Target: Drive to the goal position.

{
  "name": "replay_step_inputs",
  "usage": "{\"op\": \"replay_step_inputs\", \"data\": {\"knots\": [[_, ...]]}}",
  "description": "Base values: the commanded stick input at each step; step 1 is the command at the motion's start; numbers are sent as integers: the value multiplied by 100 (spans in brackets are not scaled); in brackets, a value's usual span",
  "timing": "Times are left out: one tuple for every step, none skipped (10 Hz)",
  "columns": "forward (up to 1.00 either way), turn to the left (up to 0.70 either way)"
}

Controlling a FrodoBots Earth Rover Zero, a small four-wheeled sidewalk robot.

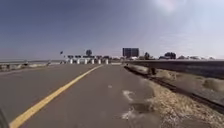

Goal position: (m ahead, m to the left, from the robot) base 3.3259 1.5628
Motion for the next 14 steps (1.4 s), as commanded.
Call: {"op": "replay_step_inputs", "data": {"knots": [[50,0],[50,0],[50,0],[50,0],[50,0],[50,0],[50,0],[50,0],[50,0],[50,0],[50,0],[50,0],[50,0],[50,0]]}}
